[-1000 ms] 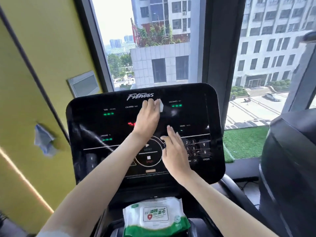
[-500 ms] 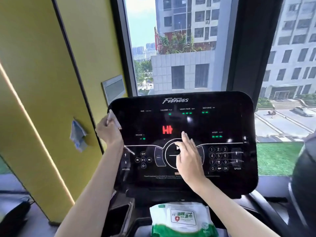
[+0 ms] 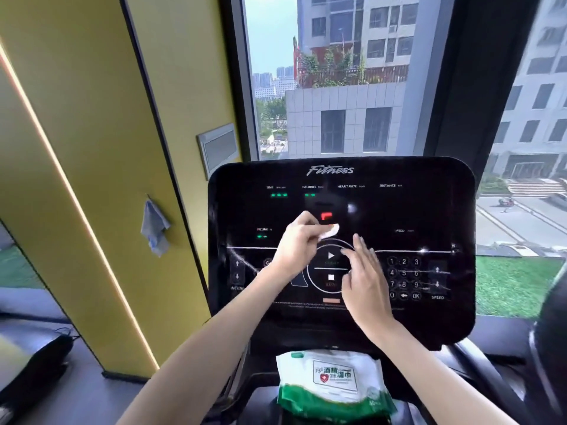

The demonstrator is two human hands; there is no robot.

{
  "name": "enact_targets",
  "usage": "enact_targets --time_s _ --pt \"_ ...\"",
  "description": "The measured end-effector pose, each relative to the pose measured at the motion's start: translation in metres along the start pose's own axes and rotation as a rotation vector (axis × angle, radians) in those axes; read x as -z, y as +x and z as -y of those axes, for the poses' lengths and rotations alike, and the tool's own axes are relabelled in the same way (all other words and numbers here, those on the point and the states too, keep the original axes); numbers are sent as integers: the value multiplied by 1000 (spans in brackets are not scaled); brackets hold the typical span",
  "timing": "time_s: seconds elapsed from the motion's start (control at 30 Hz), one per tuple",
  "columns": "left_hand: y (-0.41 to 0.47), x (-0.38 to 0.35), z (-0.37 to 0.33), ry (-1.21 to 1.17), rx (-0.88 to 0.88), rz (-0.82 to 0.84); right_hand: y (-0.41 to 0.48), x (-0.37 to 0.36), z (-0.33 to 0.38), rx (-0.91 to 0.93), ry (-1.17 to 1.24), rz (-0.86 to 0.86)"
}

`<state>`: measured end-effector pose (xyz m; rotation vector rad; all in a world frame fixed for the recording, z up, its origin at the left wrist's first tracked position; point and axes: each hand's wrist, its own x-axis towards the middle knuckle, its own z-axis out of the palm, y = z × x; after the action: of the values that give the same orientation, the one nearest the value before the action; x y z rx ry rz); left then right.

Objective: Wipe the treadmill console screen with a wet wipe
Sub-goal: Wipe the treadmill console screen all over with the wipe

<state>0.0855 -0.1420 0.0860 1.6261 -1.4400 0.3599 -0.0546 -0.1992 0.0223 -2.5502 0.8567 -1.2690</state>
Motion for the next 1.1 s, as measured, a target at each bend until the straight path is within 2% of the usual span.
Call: enact_targets --time_s 0.07,0.2,0.27,0.33,0.4,0.57,0.6,0.67,0.77,0.83,0.9,0.97,1.03,1.1 --pt "3 20 1 -72 112 -151 -2 2 -3 -2 -4 -3" --pt "7 67 37 42 580 -529 -6 5 -11 -16 -14 -8" --pt "9 64 42 91 690 -554 -7 8 -14 -27 -16 -8" --pt "13 41 32 151 666 -509 -6 10 -18 -47 -10 -5" --pt "14 5 10 146 542 -437 -7 10 -20 -73 5 -10" --pt "-9 -67 -44 -50 100 15 -14 14 -26 -74 25 -3" --pt "-13 -64 -45 -63 73 5 -16 15 -29 -68 28 -8" --pt "-15 -48 -33 -54 116 -171 -20 17 -34 -62 27 -15" --pt "-12 -9 -7 -35 380 -484 -23 17 -41 -74 16 -28" --pt "-9 4 9 19 582 -576 -24 17 -43 -85 16 -30" --pt "-10 -4 14 99 706 -585 -25 18 -46 -76 15 -32" --pt "-16 -27 0 141 686 -552 -25 19 -50 -57 11 -30" --pt "-21 -60 -27 159 516 -397 -25 21 -55 -61 18 -28" --pt "-24 -88 -58 81 265 -141 -26 23 -60 -80 21 -36"
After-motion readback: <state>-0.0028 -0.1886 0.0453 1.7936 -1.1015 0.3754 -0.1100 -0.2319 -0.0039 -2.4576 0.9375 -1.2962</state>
